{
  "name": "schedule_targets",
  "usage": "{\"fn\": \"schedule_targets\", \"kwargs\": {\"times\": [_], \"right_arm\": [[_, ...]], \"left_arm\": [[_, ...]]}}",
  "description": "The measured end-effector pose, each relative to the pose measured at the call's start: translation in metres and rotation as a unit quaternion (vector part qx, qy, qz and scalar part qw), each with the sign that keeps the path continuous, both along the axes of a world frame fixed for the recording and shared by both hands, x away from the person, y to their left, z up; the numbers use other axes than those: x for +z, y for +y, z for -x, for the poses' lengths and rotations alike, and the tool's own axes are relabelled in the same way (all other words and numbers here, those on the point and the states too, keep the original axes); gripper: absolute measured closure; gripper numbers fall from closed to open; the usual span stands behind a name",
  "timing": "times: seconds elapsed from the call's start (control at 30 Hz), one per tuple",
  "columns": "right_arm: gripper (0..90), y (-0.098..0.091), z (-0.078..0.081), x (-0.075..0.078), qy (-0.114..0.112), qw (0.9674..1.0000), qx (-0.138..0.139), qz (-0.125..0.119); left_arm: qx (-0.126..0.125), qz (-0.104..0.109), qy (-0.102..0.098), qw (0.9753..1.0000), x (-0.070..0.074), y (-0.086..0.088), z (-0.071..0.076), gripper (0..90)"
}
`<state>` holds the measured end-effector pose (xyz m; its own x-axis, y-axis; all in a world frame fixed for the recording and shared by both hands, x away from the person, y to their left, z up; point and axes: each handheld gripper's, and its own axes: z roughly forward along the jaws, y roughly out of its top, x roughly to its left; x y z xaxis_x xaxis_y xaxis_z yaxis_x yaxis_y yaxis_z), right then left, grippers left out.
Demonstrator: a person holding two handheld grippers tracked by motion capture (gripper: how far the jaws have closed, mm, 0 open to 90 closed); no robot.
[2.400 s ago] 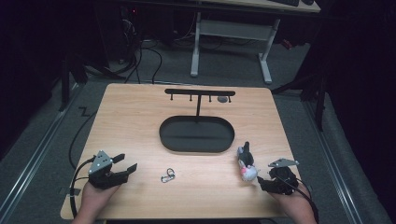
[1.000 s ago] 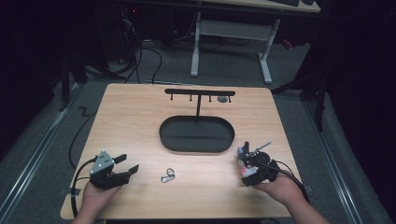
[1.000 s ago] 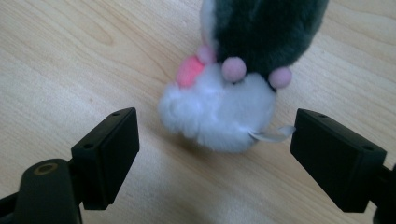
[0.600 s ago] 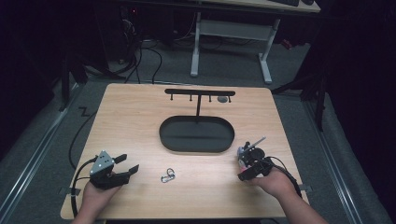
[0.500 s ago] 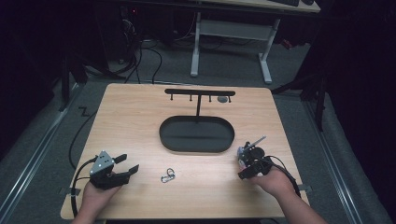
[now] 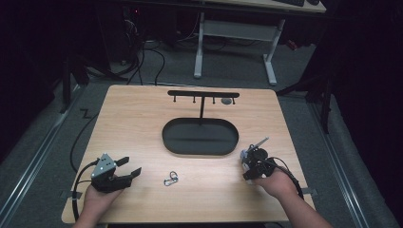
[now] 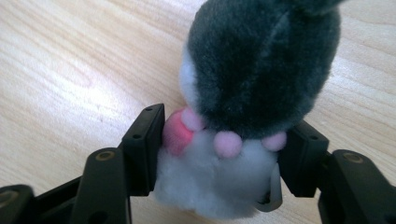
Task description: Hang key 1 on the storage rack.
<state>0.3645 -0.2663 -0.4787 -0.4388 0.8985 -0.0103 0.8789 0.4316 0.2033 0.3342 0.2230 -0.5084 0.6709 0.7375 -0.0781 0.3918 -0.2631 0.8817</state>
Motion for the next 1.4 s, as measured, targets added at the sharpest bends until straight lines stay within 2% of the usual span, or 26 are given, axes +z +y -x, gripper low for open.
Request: {"fn": "schedule_targets", "kwargs": {"times": [0.13,0.33,0.43,0.57,0.67,0.77,0.97,1.03,1.1,1.17,1.4], "right_arm": [[45.1,0.003,0.0,0.001,0.004,0.9999,0.012,0.012],[46.0,0.005,-0.001,0.003,0.017,0.9994,0.031,0.008],[46.1,0.007,0.0,0.008,0.013,0.9991,0.039,0.006],[46.1,0.005,-0.002,0.021,0.006,0.9992,0.039,0.004],[46.1,0.004,0.0,0.027,0.013,0.9994,0.033,0.003],[46.0,0.002,0.0,0.032,0.007,0.9991,0.043,0.006],[45.9,-0.001,-0.001,0.043,0.001,0.9989,0.046,0.002],[45.9,0.0,-0.001,0.047,0.004,0.9994,0.034,-0.001],[45.9,-0.002,-0.002,0.05,-0.001,0.999,0.044,-0.001],[45.9,-0.002,-0.003,0.054,0.002,0.9994,0.035,-0.003],[45.9,-0.002,-0.007,0.065,0.003,0.9994,0.032,-0.008]], "left_arm": [[-0.001,-0.001,-0.002,1.0,0.0,-0.001,0.0,33.5],[-0.003,-0.003,-0.001,1.0,0.0,-0.001,0.0,33.5],[-0.002,-0.003,0.0,1.0,0.0,-0.001,0.0,33.5],[-0.003,-0.004,0.0,1.0,0.0,-0.001,0.0,33.5],[-0.004,-0.003,0.0,1.0,0.0,-0.001,0.001,33.5],[-0.004,-0.003,0.0,1.0,0.0,-0.001,0.0,33.5],[-0.006,-0.004,0.0,1.0,0.0,-0.002,0.001,33.5],[-0.007,-0.006,0.001,1.0,0.0,-0.002,0.0,33.5],[-0.008,-0.006,0.001,1.0,0.0,-0.002,0.0,33.5],[-0.008,-0.006,0.0,0.9999,0.0,-0.002,0.0,33.6],[-0.009,-0.004,-0.001,1.0,0.0,-0.003,0.001,33.6]]}}
